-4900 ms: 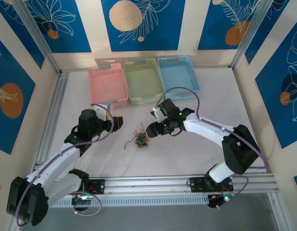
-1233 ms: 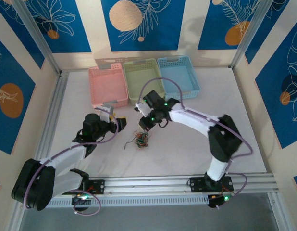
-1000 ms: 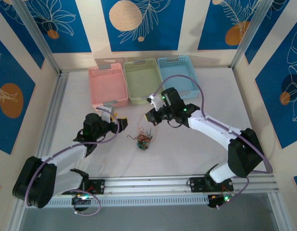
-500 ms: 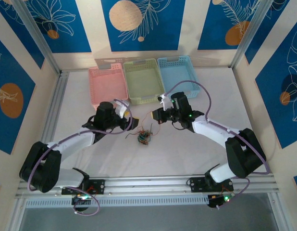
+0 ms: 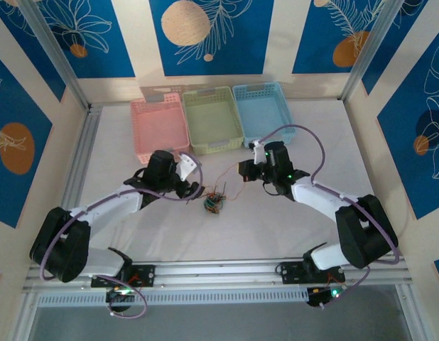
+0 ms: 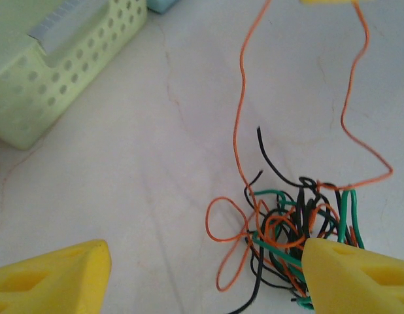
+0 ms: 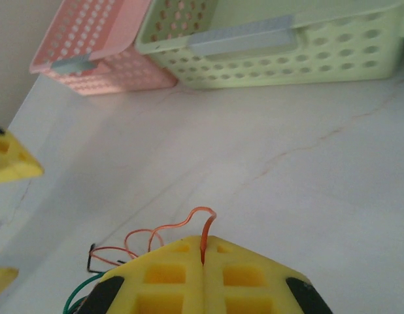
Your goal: Untangle the cables
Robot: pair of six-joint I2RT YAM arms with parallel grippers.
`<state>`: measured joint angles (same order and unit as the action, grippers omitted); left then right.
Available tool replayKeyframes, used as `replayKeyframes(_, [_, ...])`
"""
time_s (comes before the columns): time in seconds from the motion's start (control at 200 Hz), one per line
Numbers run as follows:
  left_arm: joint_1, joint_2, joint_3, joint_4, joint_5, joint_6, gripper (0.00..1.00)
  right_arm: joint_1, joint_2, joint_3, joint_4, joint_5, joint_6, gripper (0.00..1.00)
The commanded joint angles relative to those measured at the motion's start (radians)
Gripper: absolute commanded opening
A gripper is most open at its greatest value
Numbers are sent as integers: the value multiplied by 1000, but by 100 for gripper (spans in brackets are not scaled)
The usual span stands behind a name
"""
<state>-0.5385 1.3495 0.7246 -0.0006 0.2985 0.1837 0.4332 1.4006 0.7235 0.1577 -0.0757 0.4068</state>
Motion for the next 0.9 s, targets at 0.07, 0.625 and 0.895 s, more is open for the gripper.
replayKeyframes(0.07, [-25,61,49,-70,-75,114,76,-25,-22,-18,44,36,49,0])
replayKeyframes(0.625, [-75,179,50,-175,-112,431,75,-21,27,20,-4,79,55,0])
replayKeyframes(0.895, [-76,220,69,-178,-128,439,73,-14,51,44,-28,79,49,0])
